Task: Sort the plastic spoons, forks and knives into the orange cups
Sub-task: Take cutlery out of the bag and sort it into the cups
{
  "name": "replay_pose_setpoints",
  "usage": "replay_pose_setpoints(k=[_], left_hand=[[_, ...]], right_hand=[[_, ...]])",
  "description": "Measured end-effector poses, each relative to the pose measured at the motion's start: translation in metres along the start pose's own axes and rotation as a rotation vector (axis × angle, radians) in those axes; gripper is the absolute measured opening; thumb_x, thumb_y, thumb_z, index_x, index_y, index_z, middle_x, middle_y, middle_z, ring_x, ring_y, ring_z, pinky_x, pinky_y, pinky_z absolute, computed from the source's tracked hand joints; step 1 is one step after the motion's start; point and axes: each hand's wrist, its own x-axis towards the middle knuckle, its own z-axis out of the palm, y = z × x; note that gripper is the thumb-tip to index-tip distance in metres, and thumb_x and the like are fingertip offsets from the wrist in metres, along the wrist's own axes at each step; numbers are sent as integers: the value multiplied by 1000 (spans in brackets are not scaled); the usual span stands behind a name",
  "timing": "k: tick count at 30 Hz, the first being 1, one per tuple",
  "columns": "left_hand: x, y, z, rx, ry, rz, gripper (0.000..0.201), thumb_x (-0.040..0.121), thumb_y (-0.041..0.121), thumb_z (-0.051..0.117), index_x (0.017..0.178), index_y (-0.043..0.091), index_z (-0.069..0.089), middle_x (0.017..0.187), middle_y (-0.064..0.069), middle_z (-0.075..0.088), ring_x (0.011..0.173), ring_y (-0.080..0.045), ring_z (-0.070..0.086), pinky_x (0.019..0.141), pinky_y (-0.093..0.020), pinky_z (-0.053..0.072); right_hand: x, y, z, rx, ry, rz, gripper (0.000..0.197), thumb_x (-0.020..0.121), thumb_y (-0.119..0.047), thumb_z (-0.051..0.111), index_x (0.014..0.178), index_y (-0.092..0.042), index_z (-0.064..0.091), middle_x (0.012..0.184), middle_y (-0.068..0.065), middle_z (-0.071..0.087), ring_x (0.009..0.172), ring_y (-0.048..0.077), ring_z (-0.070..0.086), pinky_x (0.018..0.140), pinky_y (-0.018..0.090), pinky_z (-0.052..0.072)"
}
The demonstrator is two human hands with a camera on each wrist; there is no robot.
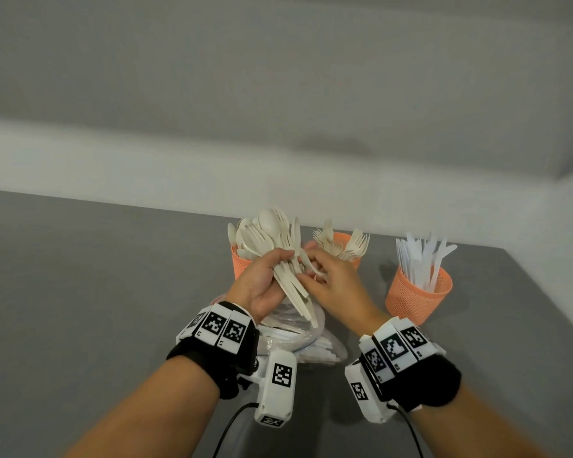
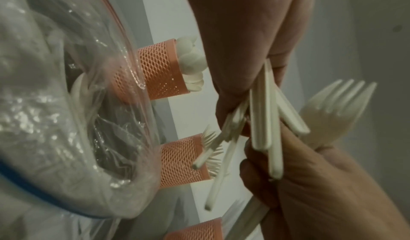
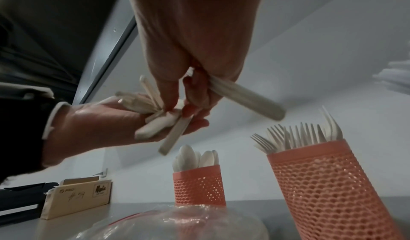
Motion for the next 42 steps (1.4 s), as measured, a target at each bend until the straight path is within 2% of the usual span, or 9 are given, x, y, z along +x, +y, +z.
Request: replay_pose_setpoints(k=[5,8,13,18,20,23,29,37,42], left_hand=[[1,-4,-4,27,25,-13,28,89,1,35,93,-2,62,82,-15,71,73,-24,70,72,-33,57],[2,-5,-6,49,45,10,27,89,-1,39,103,-4,61,94,-17,69,82,-25,70,80,-35,56],[5,-8,-7,42,53,56,30,88,-7,39,111,2,56,90,-14,69,77,-23,71,67,-35,59],[4,-8,-3,48,28,47,28,89,-6,39,109,-3,58,97,-18,68,85,-26,70,69,-40,59],[5,-6,-2,26,34,51,28,89,-7,39,108,-2,58,91,-15,72,81,-24,72,64,-38,59],[7,-6,-4,30,59,64,29,88,-7,41,111,-2,58,90,-14,71,81,-24,71,69,-39,59],[5,-4,-2,38,49,23,26,89,-1,36,92,0,62,76,-11,70,70,-19,69,70,-29,57],[3,-2,-4,17,31,13,27,89,0,36,99,-1,60,83,-15,71,74,-23,71,71,-33,58],[6,-4,-2,46,61,41,24,90,-2,38,98,0,60,75,-11,72,68,-20,71,63,-30,59]], right_hand=[[4,1,-3,21,-105,128,21,84,-10,62,103,-5,54,75,1,56,63,7,51,64,17,43],[5,0,-6,73,-144,201,23,85,-6,57,109,-6,54,90,8,62,79,16,57,76,24,46],[8,4,-12,-24,-180,216,11,92,-7,43,97,-14,48,81,-14,47,71,-2,45,64,14,35],[9,12,-6,-38,-81,186,27,96,-26,45,105,-3,55,96,8,63,87,22,60,79,37,49],[8,11,-5,10,-31,184,26,95,-27,49,109,-7,56,96,4,65,89,15,62,79,33,51],[8,6,-5,65,-10,185,19,95,-21,50,109,-10,56,75,-7,59,61,-1,56,64,25,48],[9,2,-1,109,-9,191,23,83,-20,67,103,-11,60,76,7,52,69,15,49,69,29,45],[10,10,-2,-41,-56,171,15,87,-17,61,100,-13,55,75,-11,51,68,1,48,63,13,37],[10,9,-2,-82,-105,147,17,93,-14,48,105,-3,53,86,4,56,70,9,48,61,14,36]])
